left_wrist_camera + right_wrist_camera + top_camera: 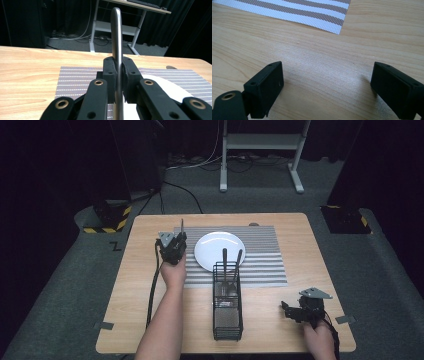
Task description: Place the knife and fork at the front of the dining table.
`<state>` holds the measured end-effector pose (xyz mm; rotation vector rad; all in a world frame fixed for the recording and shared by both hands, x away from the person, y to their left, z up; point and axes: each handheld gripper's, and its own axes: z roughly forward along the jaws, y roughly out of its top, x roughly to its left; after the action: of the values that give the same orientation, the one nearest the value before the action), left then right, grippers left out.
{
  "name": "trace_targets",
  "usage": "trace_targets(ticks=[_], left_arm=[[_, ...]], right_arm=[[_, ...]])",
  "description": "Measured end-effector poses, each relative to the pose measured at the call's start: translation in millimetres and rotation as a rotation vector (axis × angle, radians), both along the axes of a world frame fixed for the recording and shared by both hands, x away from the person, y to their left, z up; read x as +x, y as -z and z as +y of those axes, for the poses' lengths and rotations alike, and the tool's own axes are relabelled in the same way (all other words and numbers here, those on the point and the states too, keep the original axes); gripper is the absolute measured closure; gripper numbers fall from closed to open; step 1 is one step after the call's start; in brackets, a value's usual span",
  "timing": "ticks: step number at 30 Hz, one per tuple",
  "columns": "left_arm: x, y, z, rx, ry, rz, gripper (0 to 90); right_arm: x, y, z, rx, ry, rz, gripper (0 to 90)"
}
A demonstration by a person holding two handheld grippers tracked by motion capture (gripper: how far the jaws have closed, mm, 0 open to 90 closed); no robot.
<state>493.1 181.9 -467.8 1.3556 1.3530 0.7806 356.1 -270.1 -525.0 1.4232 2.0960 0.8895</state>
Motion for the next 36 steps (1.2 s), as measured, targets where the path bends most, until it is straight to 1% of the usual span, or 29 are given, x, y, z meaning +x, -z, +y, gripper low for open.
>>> trace_targets(ticks=[1,4,5,8,11,13,16,18,21,22,23,26,28,31,34,36], left_arm=[[1.5,1.1,0.2,-0.005,0.001,0.003,82.1],[5.2,3.9,1.2,0.004,0.000,0.007,81.6],[6.4,4.8,1.9,-0.002,-0.001,0.009,81.6],[10.8,7.4,4.1,-0.007,-0.003,0.025,81.5],[16.1,10.1,6.0,-0.003,-0.002,0.044,81.4],[18.2,12.1,6.4,-0.007,-0.005,0.050,81.4],[21.1,13.5,7.0,0.001,-0.005,0.066,81.3],[23.4,15.9,6.9,-0.001,-0.009,0.071,81.2],[27.0,20.2,8.2,-0.016,-0.017,0.082,81.0],[27.8,20.8,8.9,-0.014,-0.015,0.086,81.0],[29.6,21.0,8.3,-0.007,-0.018,0.099,80.9],[33.7,22.1,6.5,0.028,-0.009,0.116,80.5],[36.5,24.5,5.0,0.021,-0.008,0.130,80.4],[40.2,28.1,3.3,0.037,-0.010,0.145,80.3],[42.4,31.9,3.2,0.022,-0.016,0.155,80.3],[43.7,34.2,2.0,0.035,-0.011,0.156,80.3]], right_arm=[[0.0,0.0,0.0,0.000,0.000,0.000,11.0],[-0.1,0.0,0.0,0.000,0.000,0.000,10.9],[-0.1,0.0,0.0,0.000,0.000,0.000,10.9],[-0.2,0.0,0.0,-0.001,0.000,-0.001,11.0],[-0.4,0.1,0.0,0.000,0.001,-0.001,10.9],[-0.7,0.1,-0.1,-0.001,0.001,-0.002,11.0],[-0.6,0.1,-0.2,-0.001,0.001,-0.003,10.9],[-0.6,0.1,-0.1,0.000,0.002,-0.002,10.9],[-0.6,0.1,-0.2,0.000,0.001,-0.002,11.0],[-0.6,0.0,-0.3,0.001,0.001,-0.002,11.0],[-0.6,0.1,-0.3,0.001,0.001,-0.002,10.9],[-0.4,0.1,-0.4,0.001,-0.001,-0.002,10.9],[-0.4,0.1,-0.4,0.001,-0.001,-0.002,10.9],[-0.4,0.0,-0.4,0.000,0.000,-0.001,10.9],[-0.4,0.1,-0.5,0.002,-0.001,-0.002,10.9],[-0.4,0.1,-0.5,0.002,-0.001,-0.002,10.9]])
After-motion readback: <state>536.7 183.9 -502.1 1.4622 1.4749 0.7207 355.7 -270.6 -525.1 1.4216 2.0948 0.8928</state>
